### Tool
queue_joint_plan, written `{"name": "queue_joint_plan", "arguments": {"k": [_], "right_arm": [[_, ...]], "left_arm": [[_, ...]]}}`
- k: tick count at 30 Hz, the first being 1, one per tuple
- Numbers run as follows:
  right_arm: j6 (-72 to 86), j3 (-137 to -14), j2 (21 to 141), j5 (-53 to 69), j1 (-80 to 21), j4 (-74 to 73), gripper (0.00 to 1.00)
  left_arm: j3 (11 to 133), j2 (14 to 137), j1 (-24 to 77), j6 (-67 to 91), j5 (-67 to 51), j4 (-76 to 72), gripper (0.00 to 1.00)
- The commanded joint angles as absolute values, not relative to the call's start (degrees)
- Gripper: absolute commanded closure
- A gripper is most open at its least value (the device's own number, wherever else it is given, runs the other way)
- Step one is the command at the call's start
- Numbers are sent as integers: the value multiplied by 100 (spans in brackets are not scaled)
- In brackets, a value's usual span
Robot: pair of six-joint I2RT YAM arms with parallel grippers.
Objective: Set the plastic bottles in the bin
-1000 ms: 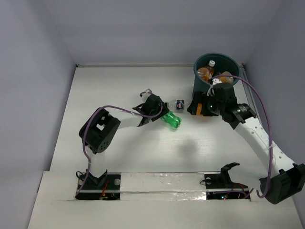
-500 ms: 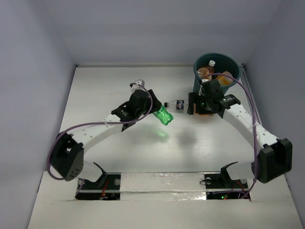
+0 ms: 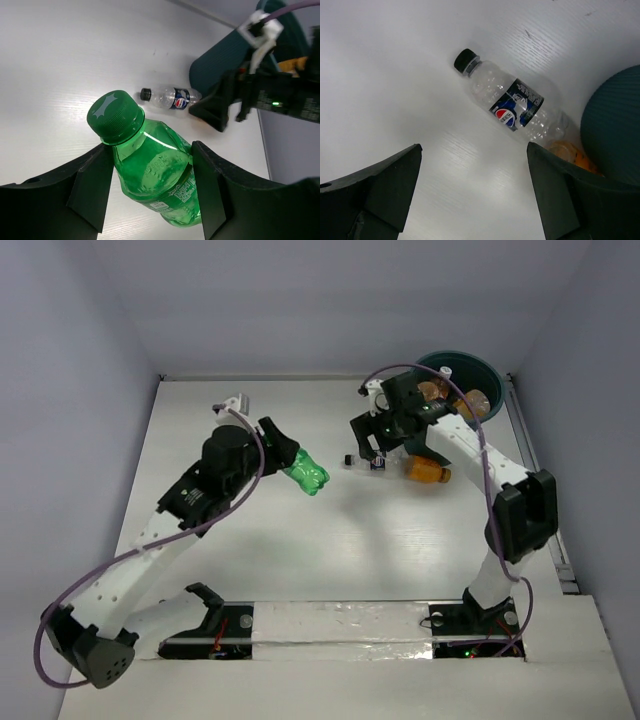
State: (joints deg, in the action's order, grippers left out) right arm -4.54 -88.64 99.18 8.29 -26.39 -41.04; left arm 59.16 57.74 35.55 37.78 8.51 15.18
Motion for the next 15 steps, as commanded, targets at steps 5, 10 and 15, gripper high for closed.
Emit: {"name": "queue_joint_plan", "arguments": {"k": [5,10,15], "right_arm": [[-1414,-9852,10967,-167,-2900,-4553,7],[-1669,-10160,11399,-184,-2900,-4728,0],[-1793,-10292,11865,-483,-2900,-4746,0]], "left_arm": [[6907,5177,3270,3612,712,2337,80],[7312,5150,3085,3525,545,2846,80],[7646,5150,2910,3367,387,3085,80]]}}
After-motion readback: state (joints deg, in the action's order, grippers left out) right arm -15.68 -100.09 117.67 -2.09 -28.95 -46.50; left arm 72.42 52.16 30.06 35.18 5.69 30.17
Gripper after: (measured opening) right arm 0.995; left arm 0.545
